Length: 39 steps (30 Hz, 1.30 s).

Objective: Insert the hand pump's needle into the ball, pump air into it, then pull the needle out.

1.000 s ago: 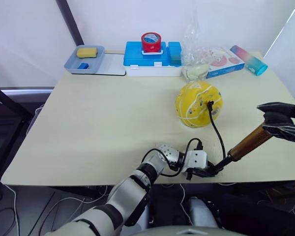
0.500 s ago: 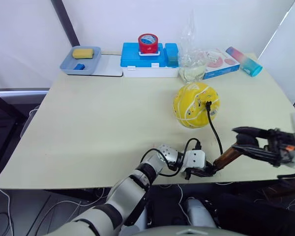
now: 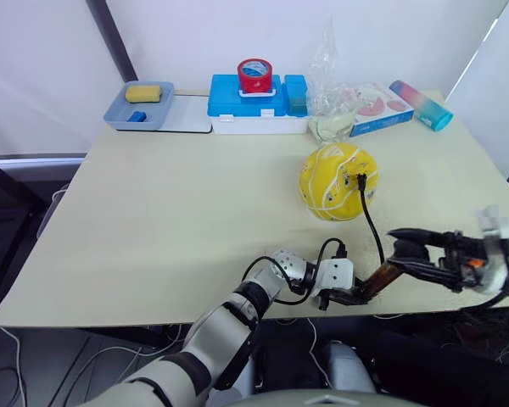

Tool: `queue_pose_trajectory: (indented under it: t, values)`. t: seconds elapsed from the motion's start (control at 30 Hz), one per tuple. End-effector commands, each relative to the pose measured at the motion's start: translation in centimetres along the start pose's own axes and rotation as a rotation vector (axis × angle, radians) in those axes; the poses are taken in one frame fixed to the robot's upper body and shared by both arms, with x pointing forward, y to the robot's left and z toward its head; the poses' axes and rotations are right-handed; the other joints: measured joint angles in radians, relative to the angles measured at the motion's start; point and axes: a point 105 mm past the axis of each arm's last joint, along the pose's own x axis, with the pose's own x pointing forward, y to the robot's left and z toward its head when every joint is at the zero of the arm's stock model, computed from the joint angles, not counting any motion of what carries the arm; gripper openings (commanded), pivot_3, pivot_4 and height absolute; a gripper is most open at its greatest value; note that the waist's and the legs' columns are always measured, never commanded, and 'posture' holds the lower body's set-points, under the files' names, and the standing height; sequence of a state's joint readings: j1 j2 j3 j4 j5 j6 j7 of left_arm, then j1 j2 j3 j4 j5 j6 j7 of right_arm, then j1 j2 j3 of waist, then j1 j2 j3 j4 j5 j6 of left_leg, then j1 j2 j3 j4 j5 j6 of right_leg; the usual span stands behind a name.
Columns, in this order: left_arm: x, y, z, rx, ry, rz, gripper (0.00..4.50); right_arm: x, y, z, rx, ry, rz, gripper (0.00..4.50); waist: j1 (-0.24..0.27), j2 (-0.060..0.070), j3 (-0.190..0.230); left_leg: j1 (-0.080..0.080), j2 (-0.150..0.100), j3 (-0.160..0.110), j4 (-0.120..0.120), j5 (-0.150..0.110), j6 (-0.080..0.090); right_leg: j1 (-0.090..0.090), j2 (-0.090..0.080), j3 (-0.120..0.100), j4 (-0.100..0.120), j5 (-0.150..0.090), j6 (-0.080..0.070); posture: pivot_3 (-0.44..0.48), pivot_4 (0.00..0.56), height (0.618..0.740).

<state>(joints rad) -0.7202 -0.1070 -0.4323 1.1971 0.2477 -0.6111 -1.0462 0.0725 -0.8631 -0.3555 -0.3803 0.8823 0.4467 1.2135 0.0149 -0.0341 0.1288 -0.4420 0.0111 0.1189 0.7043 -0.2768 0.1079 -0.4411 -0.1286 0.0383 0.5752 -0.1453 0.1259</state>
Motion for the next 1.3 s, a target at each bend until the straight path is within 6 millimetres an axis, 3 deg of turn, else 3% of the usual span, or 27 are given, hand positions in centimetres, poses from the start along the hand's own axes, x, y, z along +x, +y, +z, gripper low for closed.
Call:
queue_pose_trajectory:
  t: [0.03,0.3,0.47,0.6,0.83,1.07,1.2,1.3]
  values:
    - [-0.1,-2.7,-2.5,-0.027,0.104,-0.119,1.1,-1.3,-0.3,4.5,-0.111,-0.075,-0.055,2.04,0.0,0.0,0.0,0.0,0.001,0.0,0.0,0.0,0.0,0.0,-0.001,-0.006,0.0,0.001,-0.002,0.0,0.15,0.739]
    - [-0.1,-3.0,-2.6,-0.023,0.105,-0.135,1.1,-3.0,0.5,11.3,-0.139,-0.124,-0.05,2.04,0.0,0.002,0.001,-0.001,0.002,-0.002,0.0,0.0,0.0,0.0,-0.01,-0.033,-0.001,0.005,-0.007,0.0,0.15,0.739]
    - [0.0,-2.9,-2.5,-0.021,0.097,-0.136,1.1,-2.7,0.7,11.9,-0.126,-0.114,-0.04,2.04,0.0,0.004,0.002,-0.003,0.003,-0.004,0.0,0.0,-0.001,-0.002,-0.011,-0.038,-0.001,0.005,-0.008,0.0,0.15,0.739]
    - [0.0,-3.0,-2.4,-0.02,0.095,-0.137,1.1,-2.0,0.5,9.7,-0.087,-0.079,-0.039,2.04,0.0,0.004,0.002,-0.005,0.003,-0.007,0.0,0.002,-0.002,-0.002,-0.01,-0.04,-0.001,0.005,-0.009,0.0,0.15,0.739]
    - [0.0,-2.9,-2.4,-0.014,0.097,-0.133,1.1,-1.0,-0.1,1.8,-0.009,0.037,-0.055,2.04,0.0,0.003,0.0,-0.005,0.003,-0.013,0.0,0.002,-0.003,0.003,-0.01,-0.047,-0.004,0.005,-0.009,0.0,0.15,0.739]
    - [0.0,-2.7,-2.3,-0.013,0.097,-0.128,1.1,-0.1,-0.3,-3.0,0.001,0.07,-0.063,2.04,0.0,0.005,-0.001,-0.004,0.003,-0.017,0.001,0.002,-0.003,0.005,-0.011,-0.053,-0.004,0.004,-0.01,0.0,0.15,0.739]
    - [0.1,-2.7,-2.2,-0.015,0.095,-0.127,1.1,0.3,-0.3,-4.6,-0.006,0.082,-0.068,2.04,0.0,0.007,-0.002,-0.004,0.003,-0.019,0.001,0.003,-0.004,0.007,-0.011,-0.055,-0.004,0.004,-0.011,0.0,0.15,0.739]
    - [0.1,-2.6,-2.2,-0.014,0.095,-0.119,1.1,0.1,-0.4,-3.9,-0.04,0.08,-0.065,2.04,-0.001,0.006,-0.002,-0.002,0.003,-0.021,0.001,0.003,-0.004,0.009,-0.011,-0.057,-0.004,0.004,-0.011,0.0,0.15,0.739]
